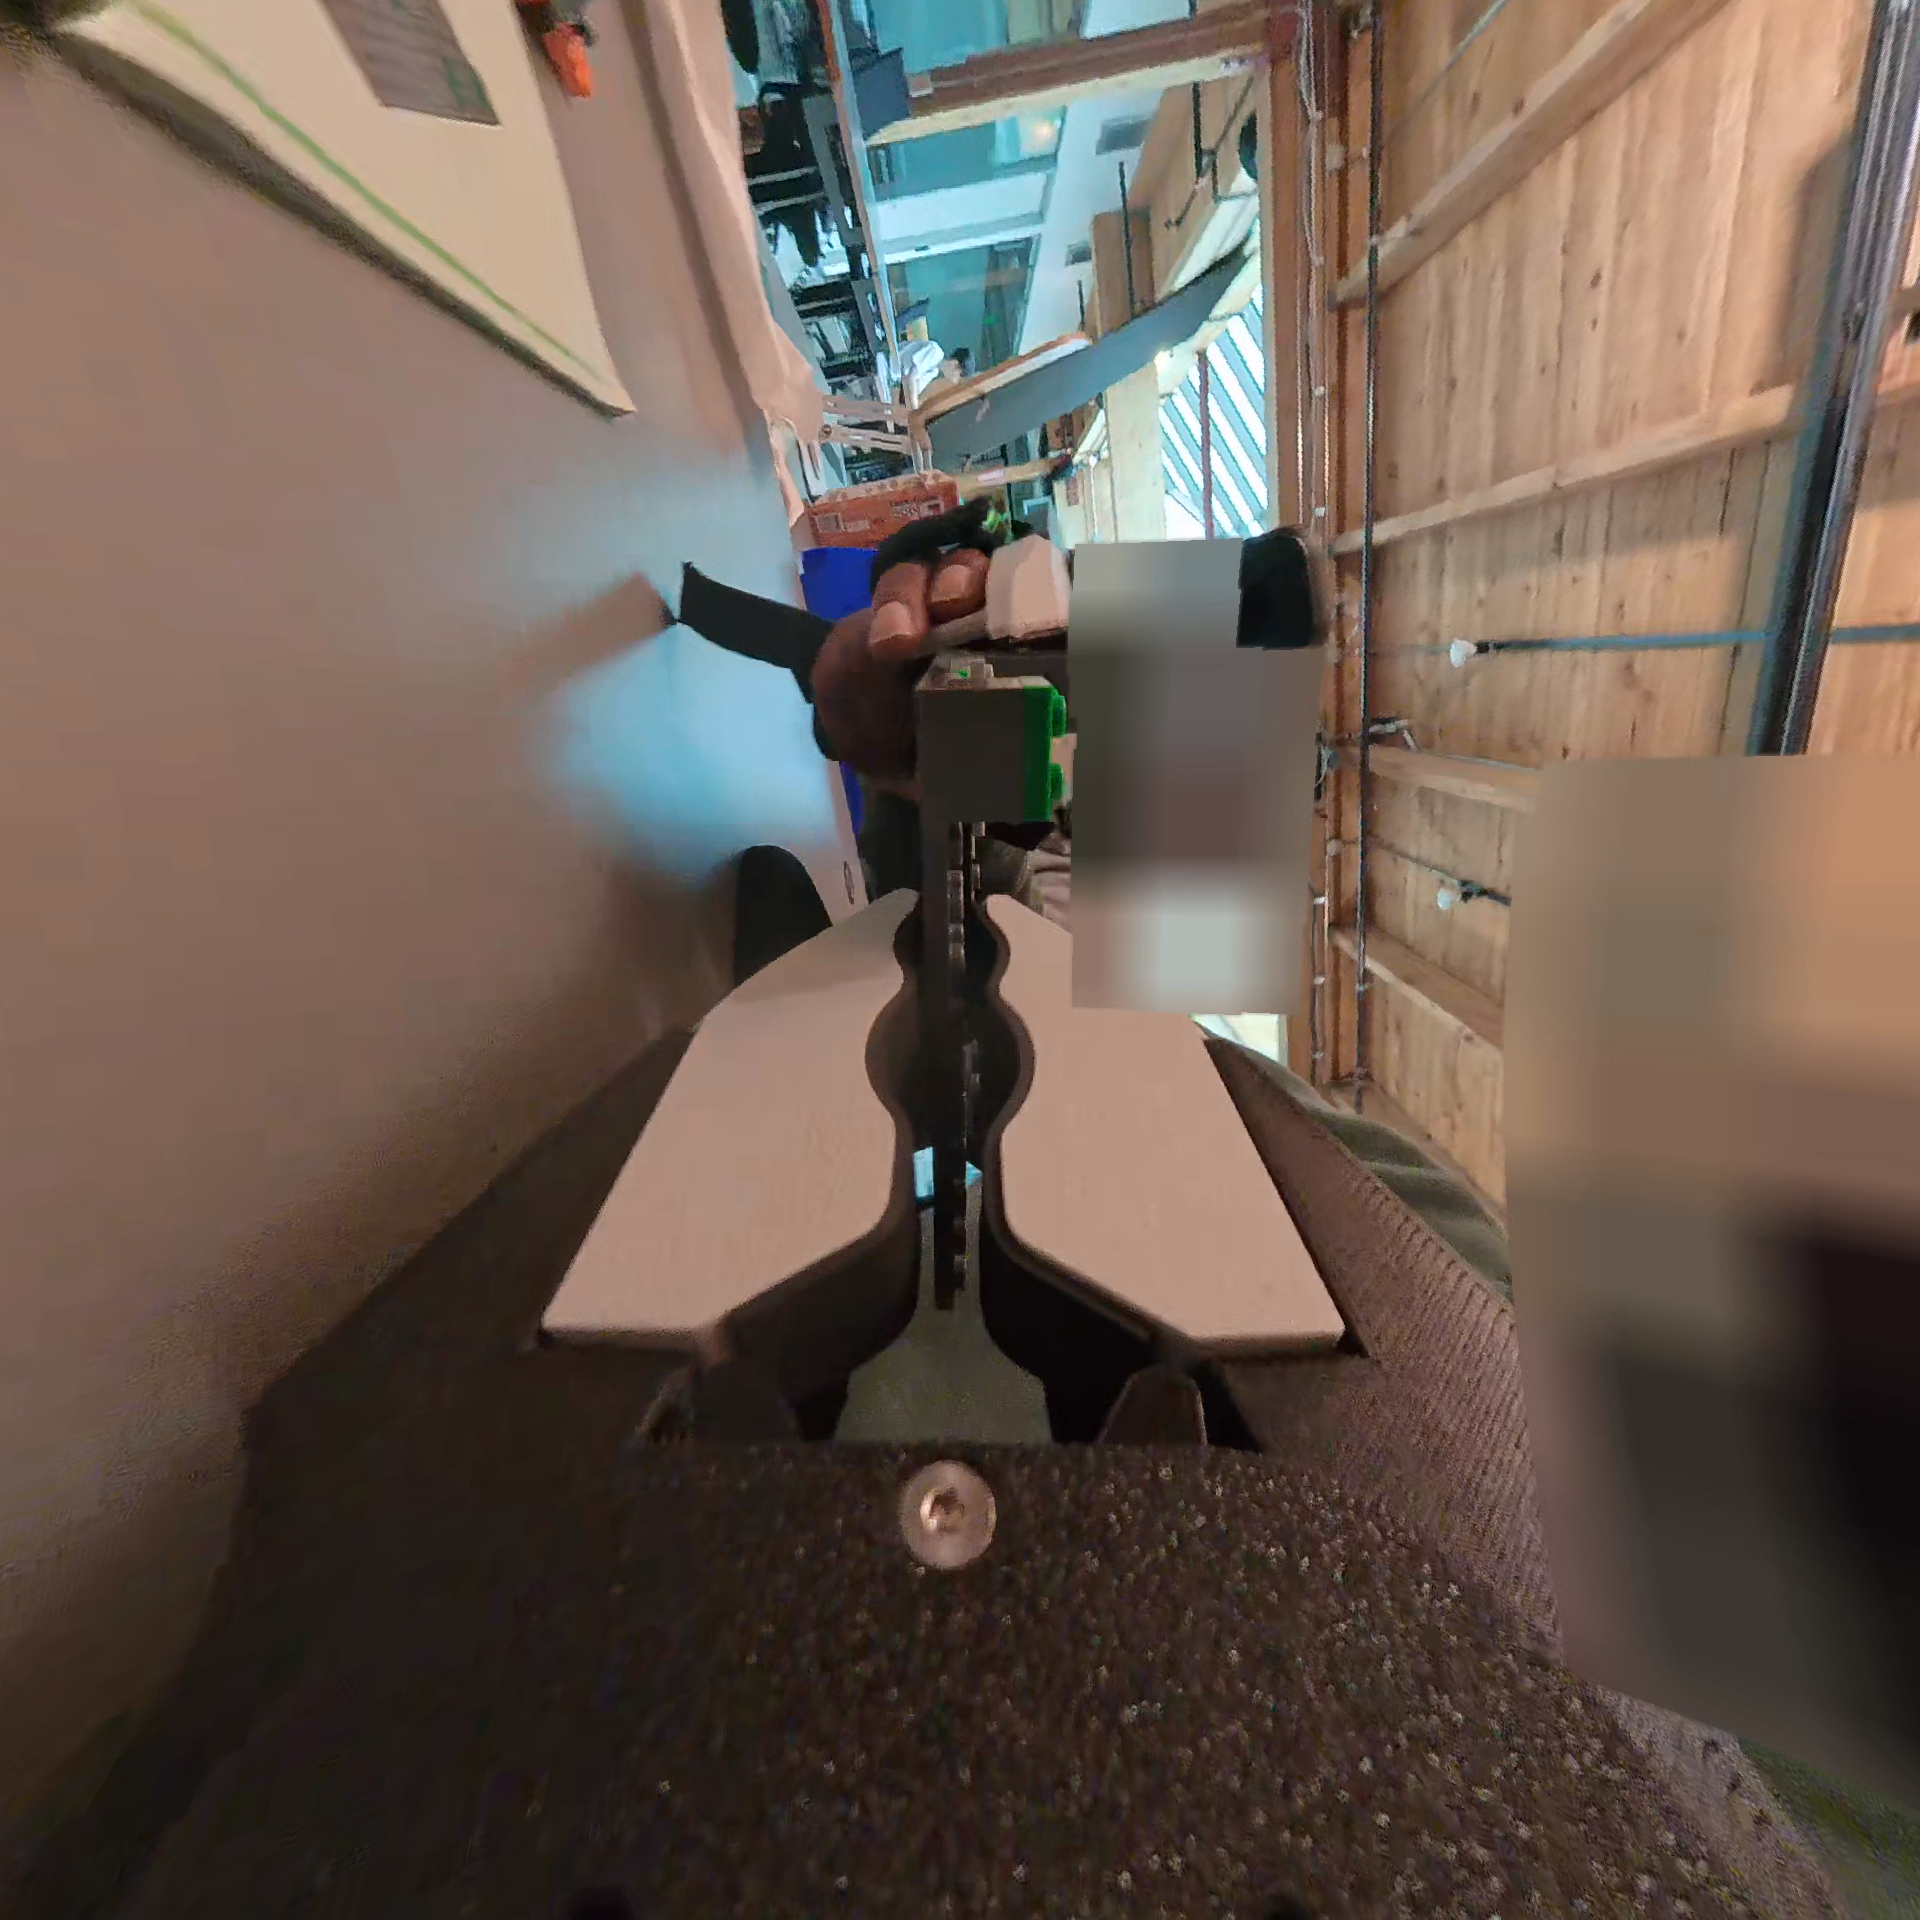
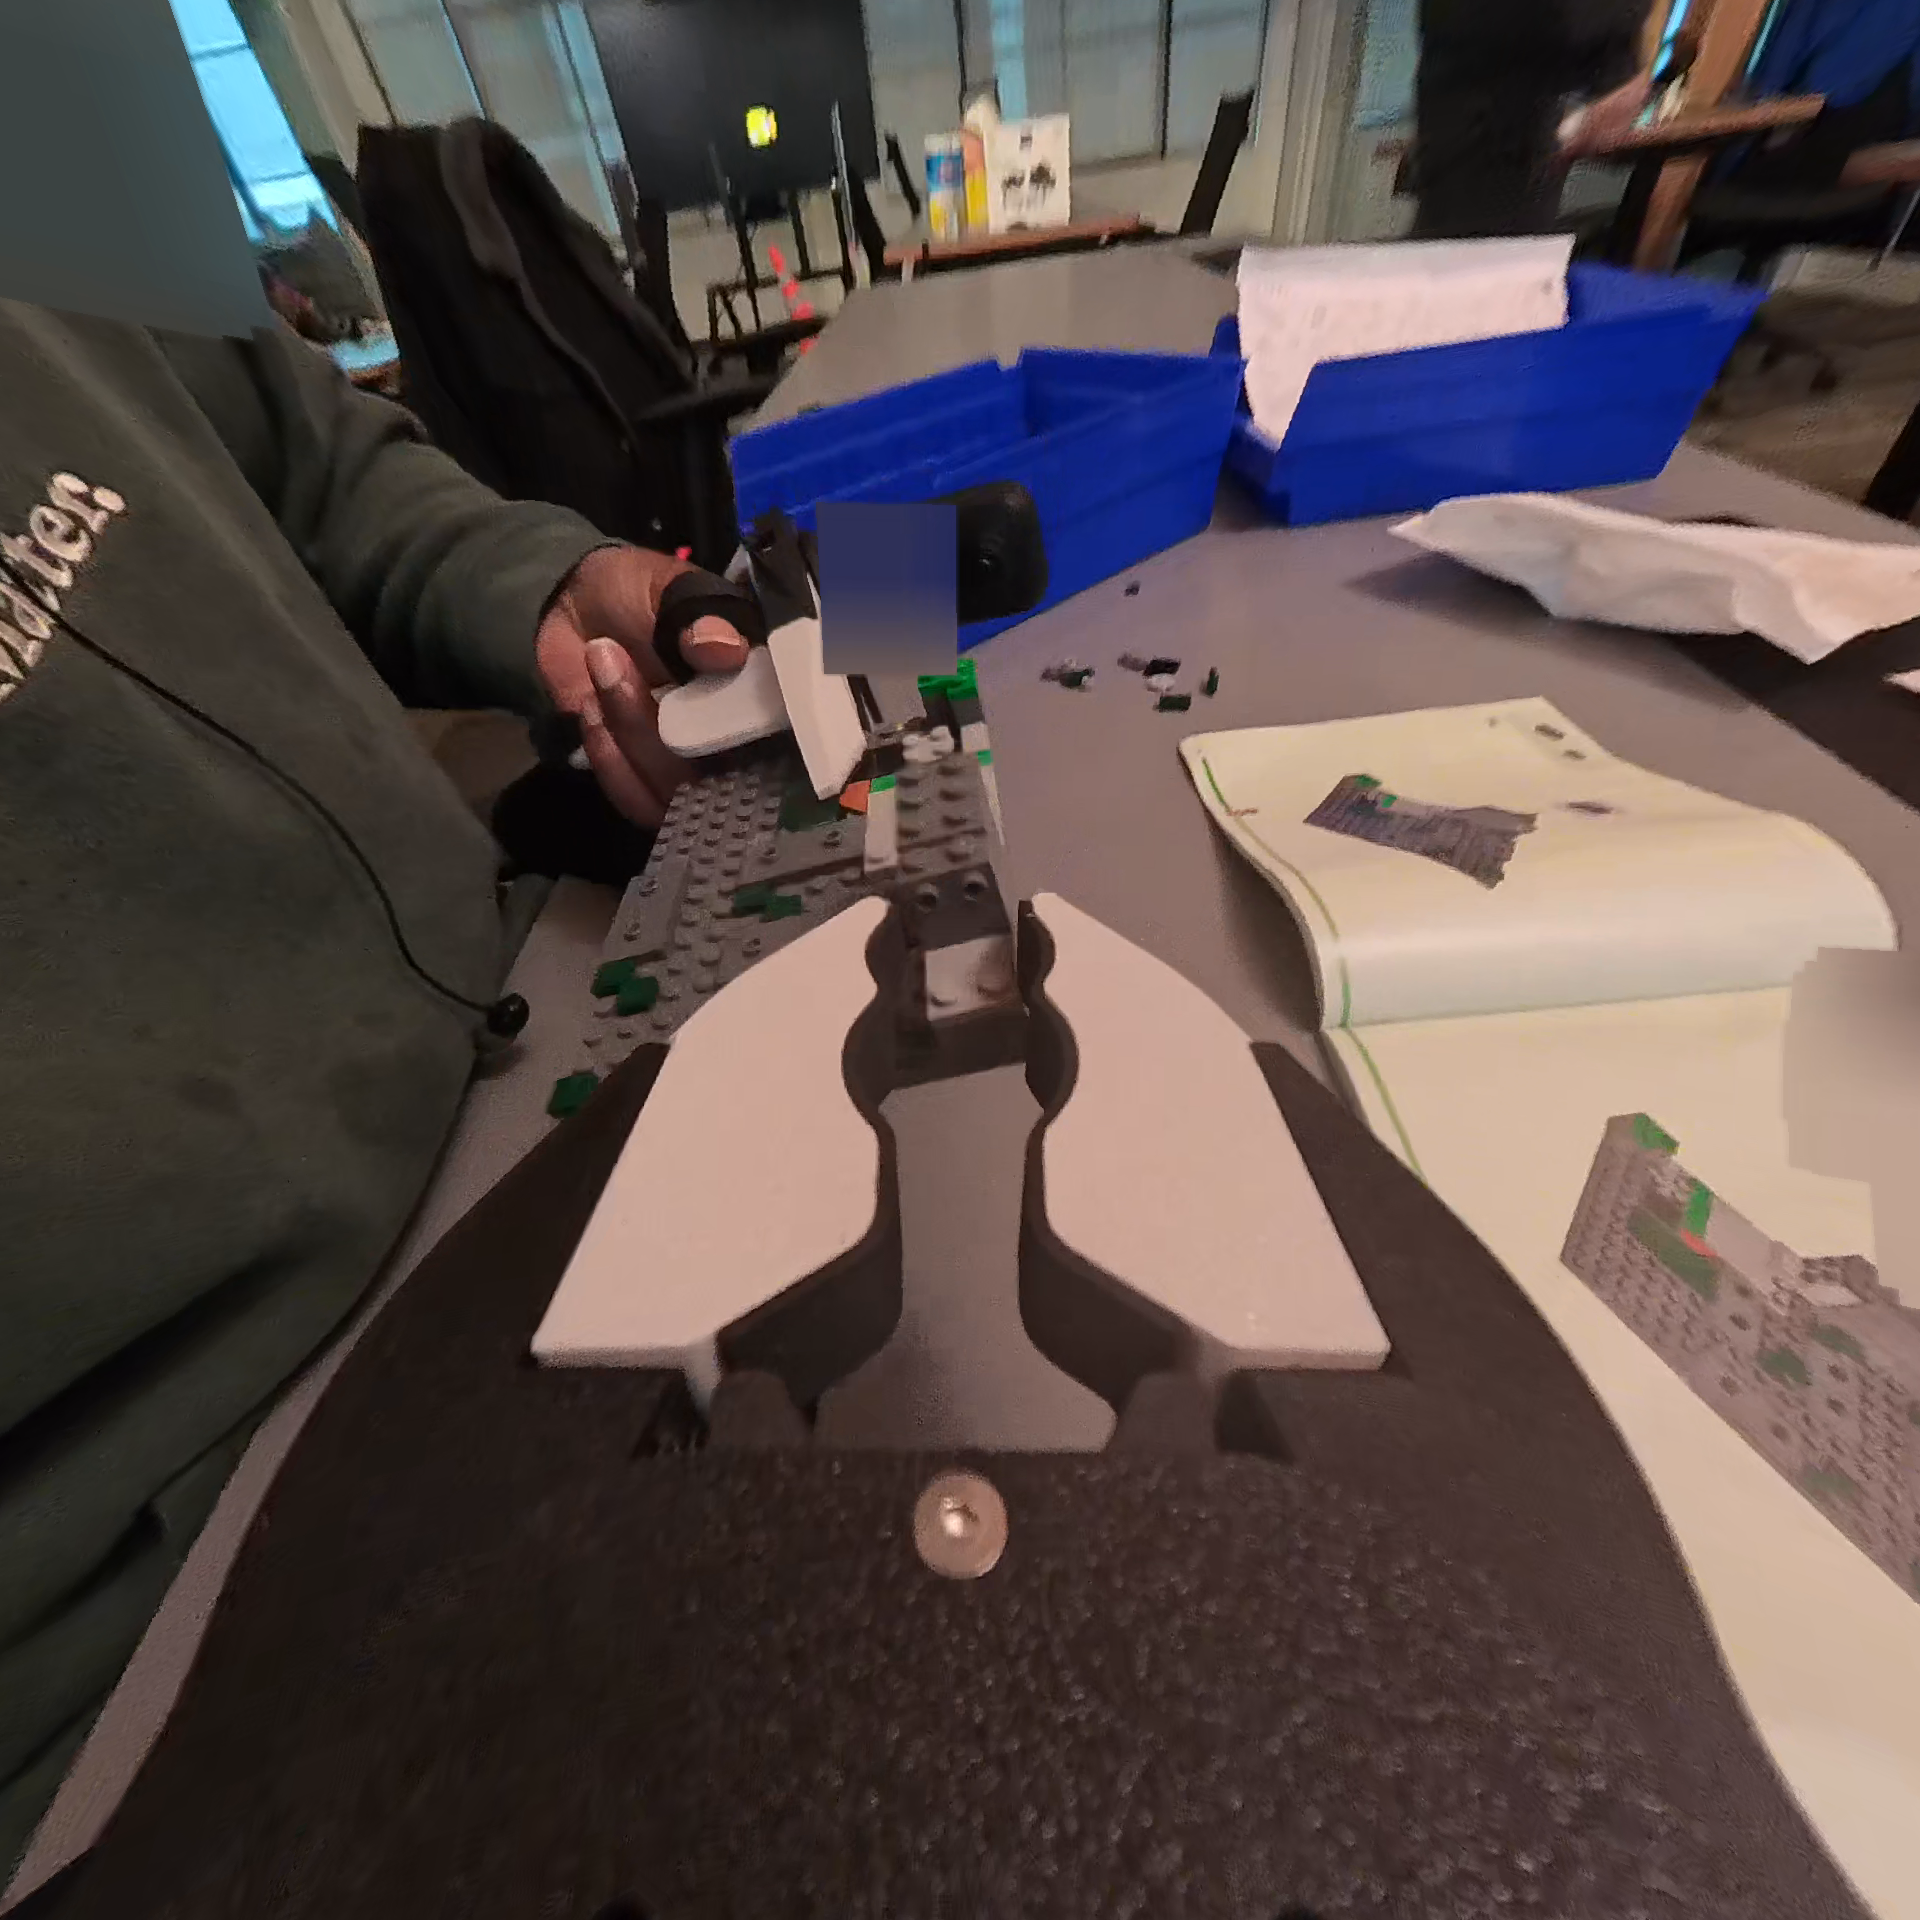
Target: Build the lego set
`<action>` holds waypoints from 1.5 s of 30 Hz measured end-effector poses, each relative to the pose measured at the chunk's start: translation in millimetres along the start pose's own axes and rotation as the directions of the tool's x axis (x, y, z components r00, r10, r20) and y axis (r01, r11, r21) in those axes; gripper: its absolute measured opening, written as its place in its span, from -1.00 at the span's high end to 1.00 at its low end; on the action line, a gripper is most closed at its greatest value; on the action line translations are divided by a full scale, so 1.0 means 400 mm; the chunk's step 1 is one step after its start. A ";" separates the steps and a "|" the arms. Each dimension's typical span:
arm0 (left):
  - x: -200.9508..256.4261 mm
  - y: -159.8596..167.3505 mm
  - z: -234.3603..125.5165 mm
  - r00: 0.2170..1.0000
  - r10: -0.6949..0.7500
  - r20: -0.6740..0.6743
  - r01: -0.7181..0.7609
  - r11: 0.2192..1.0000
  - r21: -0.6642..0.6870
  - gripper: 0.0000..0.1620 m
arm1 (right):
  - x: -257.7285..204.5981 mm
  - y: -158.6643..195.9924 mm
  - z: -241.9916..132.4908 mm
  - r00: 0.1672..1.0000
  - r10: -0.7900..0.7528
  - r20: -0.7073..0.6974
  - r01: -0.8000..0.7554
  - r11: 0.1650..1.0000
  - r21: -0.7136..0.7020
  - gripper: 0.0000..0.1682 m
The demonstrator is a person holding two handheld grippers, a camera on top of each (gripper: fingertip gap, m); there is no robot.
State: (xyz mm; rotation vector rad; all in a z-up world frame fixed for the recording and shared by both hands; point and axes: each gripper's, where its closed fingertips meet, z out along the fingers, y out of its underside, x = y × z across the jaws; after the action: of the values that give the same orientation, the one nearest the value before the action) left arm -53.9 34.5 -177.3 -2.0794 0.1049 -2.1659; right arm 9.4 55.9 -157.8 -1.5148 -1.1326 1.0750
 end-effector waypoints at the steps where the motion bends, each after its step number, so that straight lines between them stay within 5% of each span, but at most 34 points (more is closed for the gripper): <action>1: -0.010 0.003 -0.007 0.999 -0.032 0.003 0.032 0.999 0.013 0.93 | -0.002 0.001 0.003 1.000 0.015 0.016 -0.014 1.000 -0.023 0.75; 7: -0.042 0.028 -0.048 0.996 -0.078 0.032 0.077 0.996 0.035 0.93 | -0.007 0.012 0.002 0.975 0.155 0.158 -0.102 0.949 -0.299 0.47; 13: -0.043 0.058 -0.043 0.998 0.004 0.061 -0.004 1.000 -0.008 0.93 | -0.031 0.026 0.020 0.801 0.520 0.295 -0.195 0.694 -0.693 0.28; 21: -0.043 0.079 -0.053 0.998 0.021 0.055 -0.020 1.000 -0.022 0.93 | -0.093 0.073 0.071 0.576 0.758 0.306 -0.121 0.450 -0.885 0.30; 34: -0.035 0.080 -0.068 0.999 0.030 0.015 -0.030 0.999 -0.021 0.91 | -0.116 0.078 0.089 0.458 0.824 0.334 -0.134 0.436 -0.890 0.52; 45: -0.023 0.099 -0.065 0.999 0.054 0.009 -0.053 0.997 -0.053 0.89 | -0.148 0.100 0.077 0.497 0.773 0.394 -0.119 0.510 -0.852 0.55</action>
State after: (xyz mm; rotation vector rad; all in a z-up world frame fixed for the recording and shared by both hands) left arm -77.6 -4.3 -193.4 -2.0902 0.2161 -2.1434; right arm -25.2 -2.3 -196.0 -2.2330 -1.9604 1.9559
